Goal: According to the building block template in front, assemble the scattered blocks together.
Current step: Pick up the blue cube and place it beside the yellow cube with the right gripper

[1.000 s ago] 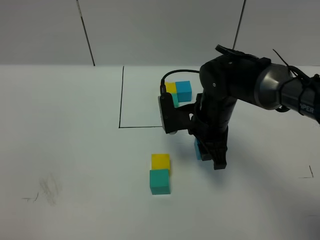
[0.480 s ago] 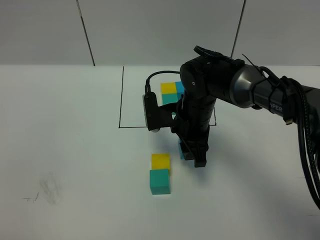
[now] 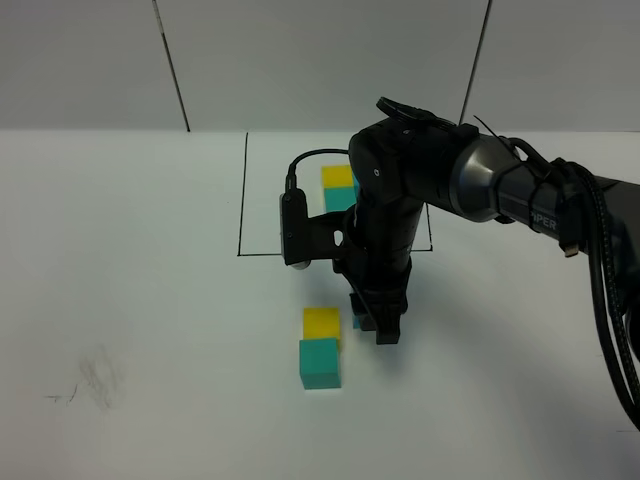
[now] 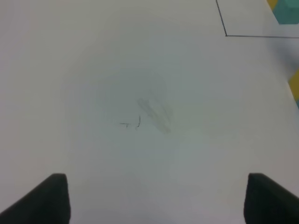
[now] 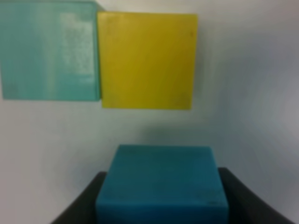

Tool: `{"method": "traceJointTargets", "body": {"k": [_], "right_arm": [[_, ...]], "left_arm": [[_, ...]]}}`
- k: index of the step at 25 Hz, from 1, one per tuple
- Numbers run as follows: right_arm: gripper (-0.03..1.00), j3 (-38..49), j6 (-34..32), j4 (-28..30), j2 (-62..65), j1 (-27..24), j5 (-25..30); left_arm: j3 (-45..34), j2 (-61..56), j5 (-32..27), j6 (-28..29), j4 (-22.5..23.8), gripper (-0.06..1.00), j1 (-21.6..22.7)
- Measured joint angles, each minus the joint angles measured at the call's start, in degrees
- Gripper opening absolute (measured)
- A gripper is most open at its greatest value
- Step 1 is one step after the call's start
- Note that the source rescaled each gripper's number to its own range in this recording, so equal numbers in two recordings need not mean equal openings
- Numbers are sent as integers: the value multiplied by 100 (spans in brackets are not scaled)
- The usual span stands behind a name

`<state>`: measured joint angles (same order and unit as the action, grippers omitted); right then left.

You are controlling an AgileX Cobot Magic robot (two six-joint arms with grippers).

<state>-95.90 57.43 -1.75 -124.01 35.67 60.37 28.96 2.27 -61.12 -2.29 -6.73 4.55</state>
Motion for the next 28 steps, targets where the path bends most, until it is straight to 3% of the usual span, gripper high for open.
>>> {"method": "traceJointTargets", "body": {"k": [28], "right_arm": [[2, 0, 11, -190, -288, 0, -147]], "left_arm": [[0, 0, 0, 0, 0, 65, 0]]}}
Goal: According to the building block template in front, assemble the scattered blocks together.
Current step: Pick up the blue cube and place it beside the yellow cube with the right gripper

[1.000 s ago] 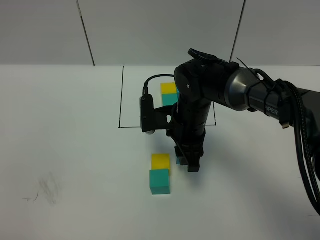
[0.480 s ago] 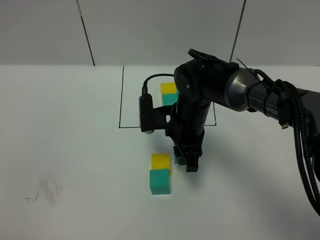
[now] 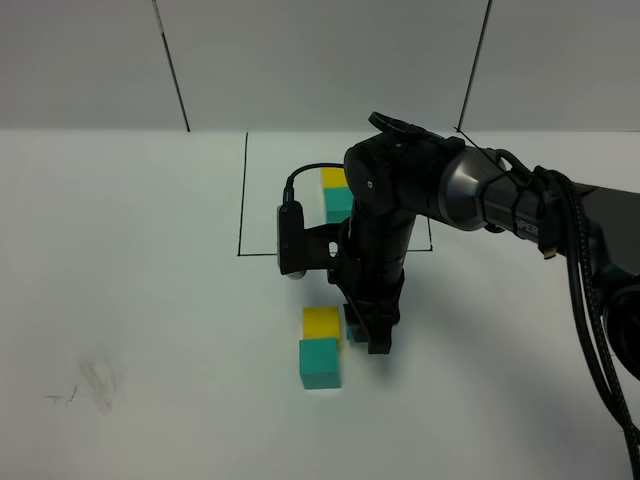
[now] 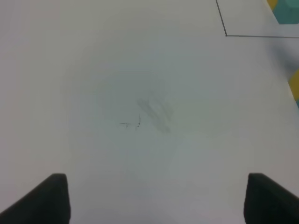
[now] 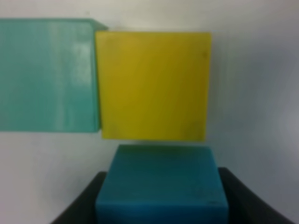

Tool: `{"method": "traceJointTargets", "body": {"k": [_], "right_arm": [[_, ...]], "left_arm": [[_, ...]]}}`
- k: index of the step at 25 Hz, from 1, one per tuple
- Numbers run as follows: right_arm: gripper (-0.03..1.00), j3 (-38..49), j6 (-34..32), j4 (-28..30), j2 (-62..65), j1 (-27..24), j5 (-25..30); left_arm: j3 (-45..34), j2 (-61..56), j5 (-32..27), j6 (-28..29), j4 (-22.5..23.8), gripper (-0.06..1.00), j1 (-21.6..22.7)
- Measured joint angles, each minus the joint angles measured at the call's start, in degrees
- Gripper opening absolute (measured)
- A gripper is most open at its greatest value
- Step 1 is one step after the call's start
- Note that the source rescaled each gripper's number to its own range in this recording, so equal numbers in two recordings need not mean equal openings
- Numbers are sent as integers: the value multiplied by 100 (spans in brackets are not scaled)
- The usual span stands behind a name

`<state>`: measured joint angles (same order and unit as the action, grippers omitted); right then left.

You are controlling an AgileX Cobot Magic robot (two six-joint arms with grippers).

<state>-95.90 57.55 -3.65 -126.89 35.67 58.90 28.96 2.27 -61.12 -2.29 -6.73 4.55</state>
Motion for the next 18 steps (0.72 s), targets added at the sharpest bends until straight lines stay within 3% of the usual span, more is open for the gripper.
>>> {"method": "traceJointTargets", "body": {"k": [18], "right_arm": [[2, -5, 146, -63, -138, 0, -182]], "left_arm": [[0, 0, 0, 0, 0, 65, 0]]}}
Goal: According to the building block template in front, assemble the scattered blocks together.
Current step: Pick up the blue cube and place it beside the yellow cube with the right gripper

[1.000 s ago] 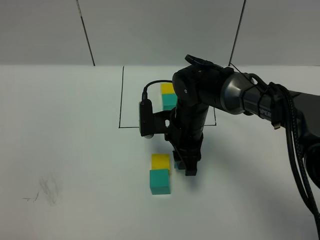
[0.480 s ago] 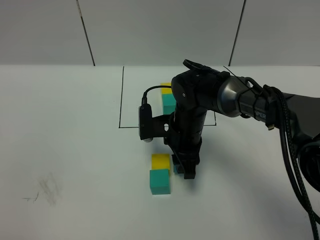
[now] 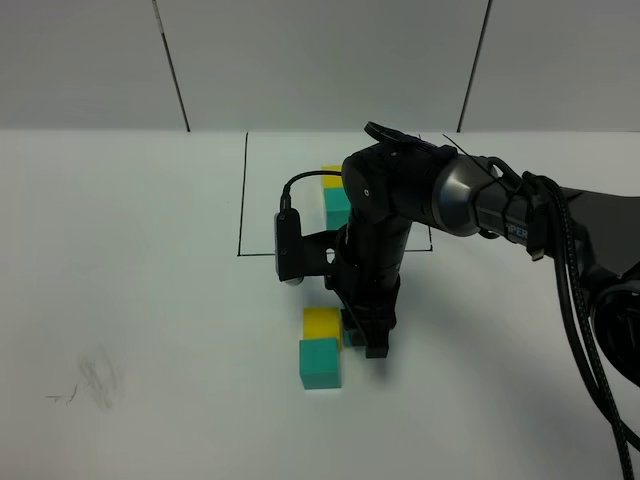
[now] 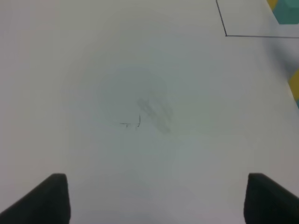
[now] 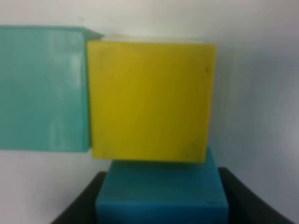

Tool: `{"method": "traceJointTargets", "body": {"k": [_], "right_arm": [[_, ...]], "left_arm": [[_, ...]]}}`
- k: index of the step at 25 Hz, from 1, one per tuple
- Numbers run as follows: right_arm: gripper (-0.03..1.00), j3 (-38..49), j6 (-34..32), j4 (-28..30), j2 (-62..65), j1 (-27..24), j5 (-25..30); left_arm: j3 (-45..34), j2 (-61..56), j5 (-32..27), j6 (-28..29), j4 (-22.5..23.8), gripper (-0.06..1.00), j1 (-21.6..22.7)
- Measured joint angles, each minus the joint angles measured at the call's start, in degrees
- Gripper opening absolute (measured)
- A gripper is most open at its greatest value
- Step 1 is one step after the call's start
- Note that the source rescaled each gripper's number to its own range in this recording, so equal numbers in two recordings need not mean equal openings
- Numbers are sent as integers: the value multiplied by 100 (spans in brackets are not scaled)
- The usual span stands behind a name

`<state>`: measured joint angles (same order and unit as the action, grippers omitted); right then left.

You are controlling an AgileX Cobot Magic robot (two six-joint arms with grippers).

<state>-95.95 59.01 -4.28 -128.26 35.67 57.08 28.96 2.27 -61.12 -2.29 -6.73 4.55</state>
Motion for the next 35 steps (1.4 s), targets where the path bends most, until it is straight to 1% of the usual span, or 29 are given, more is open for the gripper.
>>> {"method": "traceJointTargets", "body": {"k": [14, 34, 35], "right_arm": [[2, 0, -110, -170, -208, 0, -17], [2, -6, -245, -197, -213, 0, -34], [4, -6, -246, -197, -213, 0, -37]], "left_arm": [[0, 0, 0, 0, 0, 64, 0], [0, 0, 0, 0, 0, 64, 0], [0, 0, 0, 0, 0, 64, 0]]}}
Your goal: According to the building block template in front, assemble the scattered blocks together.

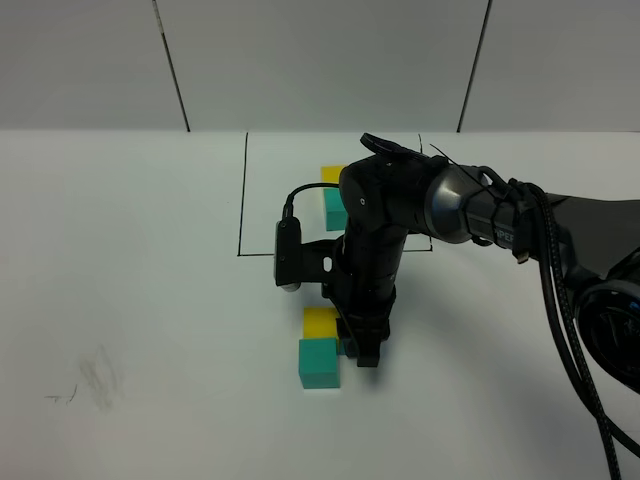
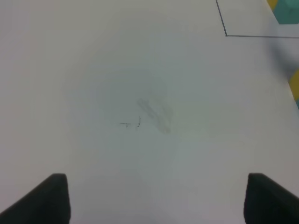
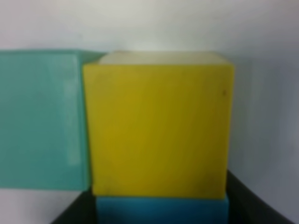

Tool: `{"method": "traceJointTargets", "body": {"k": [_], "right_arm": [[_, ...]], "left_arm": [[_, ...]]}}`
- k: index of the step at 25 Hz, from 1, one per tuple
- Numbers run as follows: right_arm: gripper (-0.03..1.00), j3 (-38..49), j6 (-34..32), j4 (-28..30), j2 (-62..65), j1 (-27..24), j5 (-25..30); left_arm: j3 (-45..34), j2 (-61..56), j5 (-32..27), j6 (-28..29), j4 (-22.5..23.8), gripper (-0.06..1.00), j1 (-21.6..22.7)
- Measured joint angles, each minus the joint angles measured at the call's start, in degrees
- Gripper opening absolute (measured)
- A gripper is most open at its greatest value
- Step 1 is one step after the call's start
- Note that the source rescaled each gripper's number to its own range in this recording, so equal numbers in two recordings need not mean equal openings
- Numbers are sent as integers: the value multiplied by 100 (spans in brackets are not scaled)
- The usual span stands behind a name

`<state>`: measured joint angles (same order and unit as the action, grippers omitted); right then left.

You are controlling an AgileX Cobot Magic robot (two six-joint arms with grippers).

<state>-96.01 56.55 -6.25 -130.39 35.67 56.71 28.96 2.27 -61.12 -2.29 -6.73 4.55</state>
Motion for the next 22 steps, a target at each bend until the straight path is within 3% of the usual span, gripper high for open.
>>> {"method": "traceJointTargets", "body": {"k": [2, 7, 15, 22], "right_arm": [[11, 0, -15, 0, 0, 0, -16], [42, 0, -76, 0, -2, 0, -21], [66, 0, -575, 213, 203, -30, 266], [92, 0, -2067, 542, 818, -283, 395]], "left_arm": [[0, 0, 0, 0, 0, 64, 0], [0, 0, 0, 0, 0, 64, 0], [0, 0, 0, 0, 0, 64, 0], [0, 0, 0, 0, 0, 64, 0]]}}
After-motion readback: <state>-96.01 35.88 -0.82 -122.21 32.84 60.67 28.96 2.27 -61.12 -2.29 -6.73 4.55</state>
